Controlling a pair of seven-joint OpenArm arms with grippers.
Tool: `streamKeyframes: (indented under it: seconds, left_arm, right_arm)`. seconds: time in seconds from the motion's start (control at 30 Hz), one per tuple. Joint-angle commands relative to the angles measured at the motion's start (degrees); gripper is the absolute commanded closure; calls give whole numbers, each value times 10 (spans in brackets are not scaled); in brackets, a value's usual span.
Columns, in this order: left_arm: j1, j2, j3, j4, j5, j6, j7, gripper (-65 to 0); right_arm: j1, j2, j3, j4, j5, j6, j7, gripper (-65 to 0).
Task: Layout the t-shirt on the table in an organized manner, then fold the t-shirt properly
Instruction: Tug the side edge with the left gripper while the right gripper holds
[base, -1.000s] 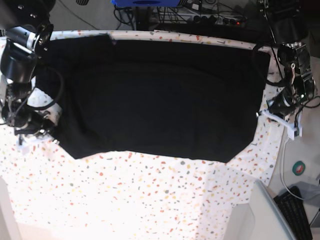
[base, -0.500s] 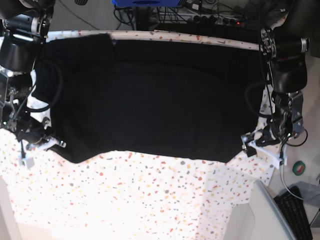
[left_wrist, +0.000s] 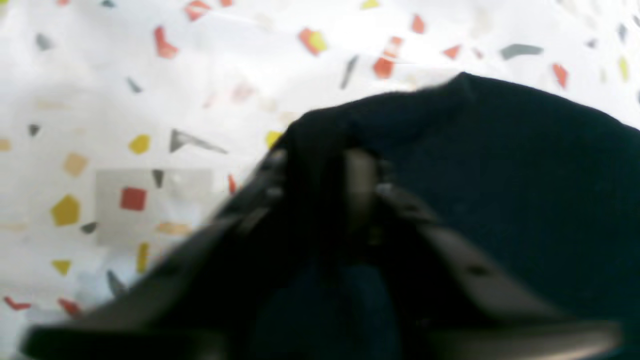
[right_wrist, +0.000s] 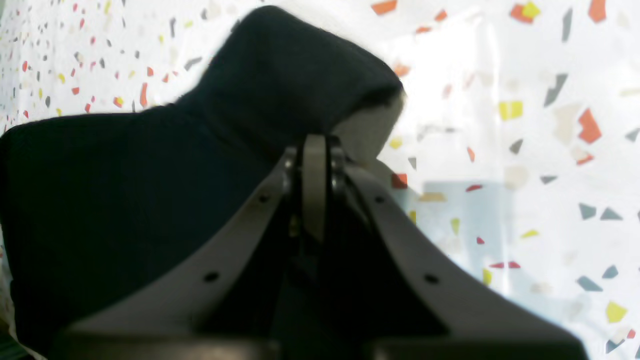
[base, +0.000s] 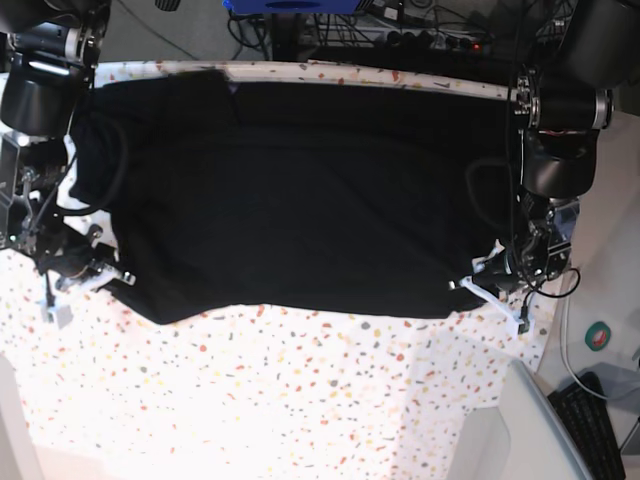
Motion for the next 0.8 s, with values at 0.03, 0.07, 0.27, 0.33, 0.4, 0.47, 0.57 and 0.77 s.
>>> streamKeyframes:
  seconds: [0.03, 0.07, 0.27, 0.33, 0.4, 0.47, 0.57, 0.77]
  left_arm:
    - [-13, -7, -1, 14, -1, 2, -4, 0]
    - [-11, -8, 0, 24, -1, 2, -3, 0]
    - [70, -10, -1, 156, 78, 48, -2, 0]
    - [101, 2, -2, 201, 117, 71, -1, 0]
    - [125, 7, -3, 237, 151, 84, 0, 0]
    - [151, 10, -2, 275, 196, 91, 21, 0]
    - [182, 24, -2, 340, 265, 92, 54, 0]
    - [227, 70, 0, 393, 428, 88, 81, 0]
  right_arm:
    - [13, 10, 3, 9, 8, 3, 10, 0]
    - [13, 10, 3, 9, 8, 3, 10, 0]
    - [12, 10, 3, 7, 7, 3, 10, 0]
    - [12, 10, 2, 7, 7, 3, 10, 0]
    - [13, 11, 1, 7, 6, 3, 10, 0]
    - [13, 11, 0, 7, 6, 3, 9, 0]
    - [13, 11, 0, 6, 6, 3, 9, 0]
    - [13, 11, -1, 6, 6, 3, 9, 0]
